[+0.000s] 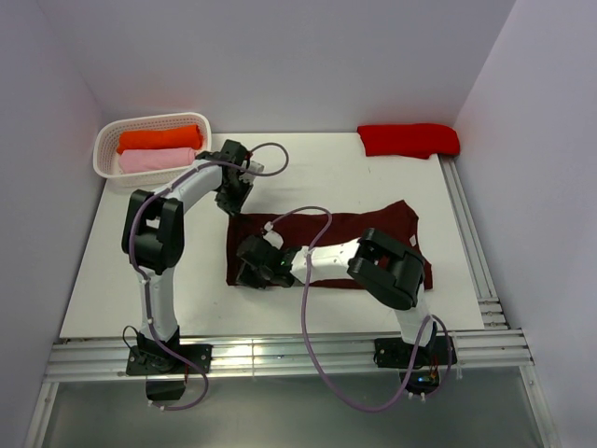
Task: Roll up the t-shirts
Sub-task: Roll the tshirt
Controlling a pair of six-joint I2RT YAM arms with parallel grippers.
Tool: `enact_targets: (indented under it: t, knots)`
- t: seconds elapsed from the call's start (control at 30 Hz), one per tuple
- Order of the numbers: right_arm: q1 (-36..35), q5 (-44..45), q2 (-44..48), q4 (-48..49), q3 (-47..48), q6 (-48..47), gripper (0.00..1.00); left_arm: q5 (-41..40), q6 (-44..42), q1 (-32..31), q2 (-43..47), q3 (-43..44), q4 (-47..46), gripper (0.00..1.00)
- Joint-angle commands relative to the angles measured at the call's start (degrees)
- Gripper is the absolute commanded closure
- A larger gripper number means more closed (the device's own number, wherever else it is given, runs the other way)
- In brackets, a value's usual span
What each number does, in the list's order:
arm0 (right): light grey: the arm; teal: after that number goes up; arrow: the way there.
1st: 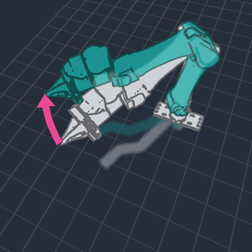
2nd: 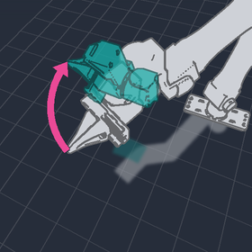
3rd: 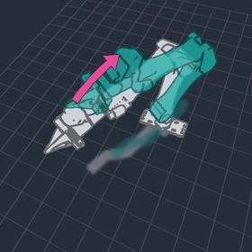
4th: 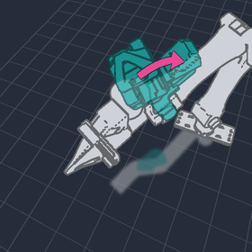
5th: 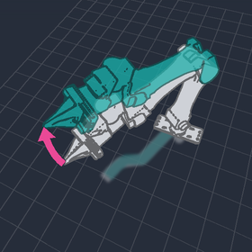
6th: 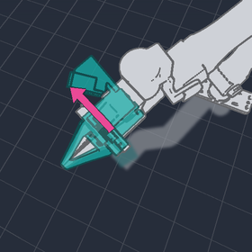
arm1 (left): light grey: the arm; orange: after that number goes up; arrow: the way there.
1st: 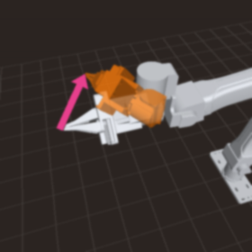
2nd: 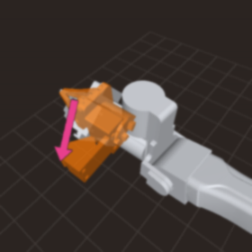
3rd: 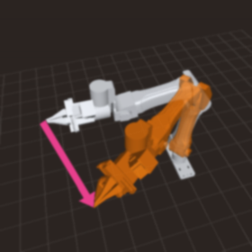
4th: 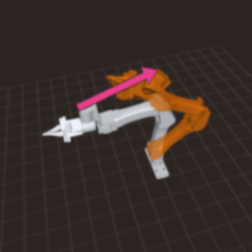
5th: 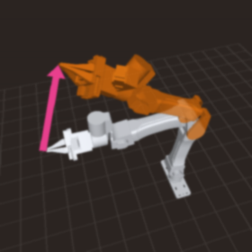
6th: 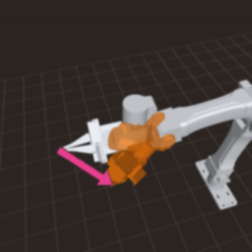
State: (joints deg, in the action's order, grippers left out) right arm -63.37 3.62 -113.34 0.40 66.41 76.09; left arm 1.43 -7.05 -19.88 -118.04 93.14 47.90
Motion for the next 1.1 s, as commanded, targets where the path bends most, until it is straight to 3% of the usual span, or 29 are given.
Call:
enact_targets:
  t: [0.0,0.33,0.5,0.8,1.07]
  knots:
    - [-0.08,0.51,2.86,2.05,-1.63,1.95,1.0,-1.17,-0.86,-0.69,0.35,3.09,-0.53,0.75]
    - [0.09,0.86,3.12,5.75,-5.06,5.37,1.0,1.11,-2.71,-1.21,1.67,6.87,1.93,0.52]
    - [0.18,1.74,4.27,7.41,-7.61,6.96,1.0,3.48,-3.67,-1.13,2.72,11.78,5.53,0.47]
    - [0.18,2.62,6.02,10.75,-11.3,10.12,1.0,10.6,-4.64,2.91,4.22,12.94,8.88,0.5]
    - [0.27,2.45,6.46,15.06,-13.76,13.11,1.0,16.67,-7.45,9.06,6.42,4.51,7.91,0.74]
